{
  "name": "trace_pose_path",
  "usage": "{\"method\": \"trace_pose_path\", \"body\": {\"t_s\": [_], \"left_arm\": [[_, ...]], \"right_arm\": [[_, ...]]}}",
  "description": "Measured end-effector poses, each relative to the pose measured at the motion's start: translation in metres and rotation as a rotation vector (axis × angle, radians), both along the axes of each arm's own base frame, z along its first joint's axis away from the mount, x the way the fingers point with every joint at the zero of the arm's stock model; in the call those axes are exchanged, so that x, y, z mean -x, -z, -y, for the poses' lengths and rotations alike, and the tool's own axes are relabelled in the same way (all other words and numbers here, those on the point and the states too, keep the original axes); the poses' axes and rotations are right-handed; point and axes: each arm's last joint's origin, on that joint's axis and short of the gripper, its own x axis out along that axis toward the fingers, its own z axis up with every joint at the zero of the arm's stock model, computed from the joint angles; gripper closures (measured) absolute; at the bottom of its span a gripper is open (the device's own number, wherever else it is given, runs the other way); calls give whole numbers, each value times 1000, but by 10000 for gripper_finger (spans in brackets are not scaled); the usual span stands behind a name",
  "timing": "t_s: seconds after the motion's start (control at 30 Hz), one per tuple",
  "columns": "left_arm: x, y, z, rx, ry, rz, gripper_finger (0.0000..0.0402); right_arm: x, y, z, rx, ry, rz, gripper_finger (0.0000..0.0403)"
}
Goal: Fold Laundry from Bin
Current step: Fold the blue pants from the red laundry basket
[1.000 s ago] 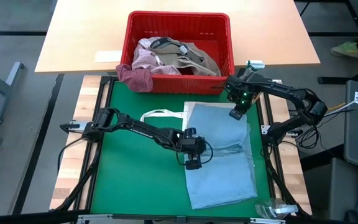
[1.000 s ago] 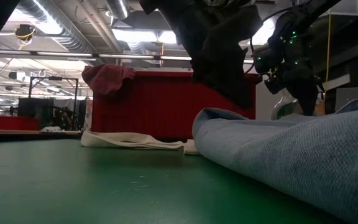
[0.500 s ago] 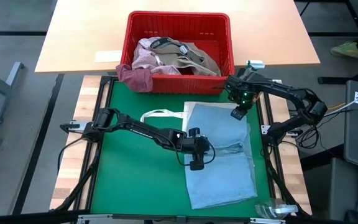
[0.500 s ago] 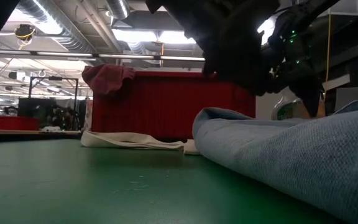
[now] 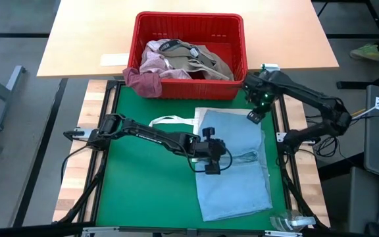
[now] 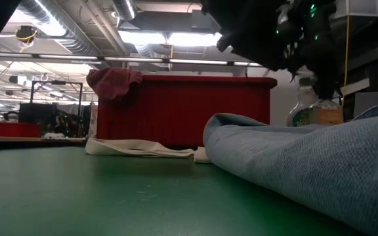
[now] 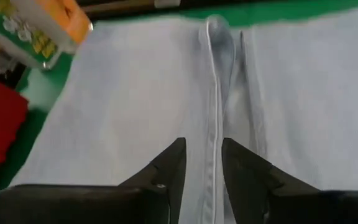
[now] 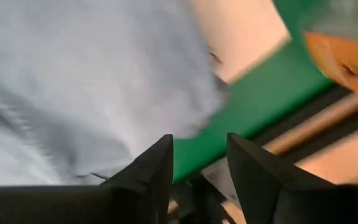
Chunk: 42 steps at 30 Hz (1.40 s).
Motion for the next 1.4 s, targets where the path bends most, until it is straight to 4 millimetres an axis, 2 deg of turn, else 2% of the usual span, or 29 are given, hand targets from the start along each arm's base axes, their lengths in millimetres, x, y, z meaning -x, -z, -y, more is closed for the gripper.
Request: {"method": "trace_pose_path", "body": {"t_s": [0.23,0.4,0.53,0.7,0.9,1.13,1.23,1.4], "left_arm": [[9,8,-1,46,-67,-103,325],[12,10,0,83,-112,-117,333],[14,18,1,95,-128,-130,336],[22,42,0,130,-191,-169,337],[31,73,-2,146,-216,-178,337],[36,101,-2,209,-182,-112,337],[39,108,-2,217,-187,-107,337],[41,110,-3,211,-188,-116,337]], "right_arm": [[-25,-16,-51,143,-124,166,253],[-40,-15,-90,256,-226,201,253],[-42,8,-115,281,-258,177,253],[-33,46,-141,262,-289,118,253],[-12,84,-159,261,-233,14,253],[5,126,-168,174,-220,8,253],[8,135,-170,121,-223,24,253],[9,135,-169,126,-224,25,253]]}}
